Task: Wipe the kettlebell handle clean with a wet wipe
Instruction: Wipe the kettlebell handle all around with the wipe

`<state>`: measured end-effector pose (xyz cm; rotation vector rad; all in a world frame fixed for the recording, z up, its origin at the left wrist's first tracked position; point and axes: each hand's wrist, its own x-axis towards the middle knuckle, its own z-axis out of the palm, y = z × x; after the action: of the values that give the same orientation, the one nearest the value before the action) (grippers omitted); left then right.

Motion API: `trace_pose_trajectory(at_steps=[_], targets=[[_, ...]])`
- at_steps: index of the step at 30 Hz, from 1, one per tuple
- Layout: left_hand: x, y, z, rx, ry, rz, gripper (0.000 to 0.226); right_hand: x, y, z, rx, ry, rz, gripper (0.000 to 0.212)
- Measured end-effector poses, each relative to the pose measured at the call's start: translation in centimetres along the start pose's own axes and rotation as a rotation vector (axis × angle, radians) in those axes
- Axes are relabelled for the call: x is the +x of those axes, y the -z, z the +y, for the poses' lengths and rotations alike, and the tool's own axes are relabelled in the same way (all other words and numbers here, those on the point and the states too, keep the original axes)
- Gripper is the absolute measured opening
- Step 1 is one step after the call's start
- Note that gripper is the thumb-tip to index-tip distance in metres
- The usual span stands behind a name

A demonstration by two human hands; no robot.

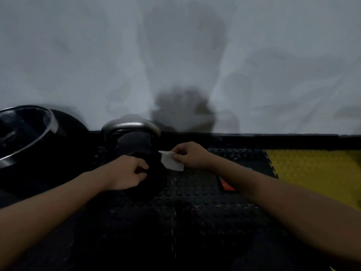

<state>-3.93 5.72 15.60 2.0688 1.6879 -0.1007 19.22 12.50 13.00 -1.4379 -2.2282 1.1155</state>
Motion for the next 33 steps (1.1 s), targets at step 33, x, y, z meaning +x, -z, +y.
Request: trace_pose_trajectory(at_steps=[33], targets=[[-1.1, 4.8, -2.4, -1.069, 0.236, 0.430, 0.028, 1.7, -3.2, -8.7, 0.747, -0.007, 0.109, 0.028]])
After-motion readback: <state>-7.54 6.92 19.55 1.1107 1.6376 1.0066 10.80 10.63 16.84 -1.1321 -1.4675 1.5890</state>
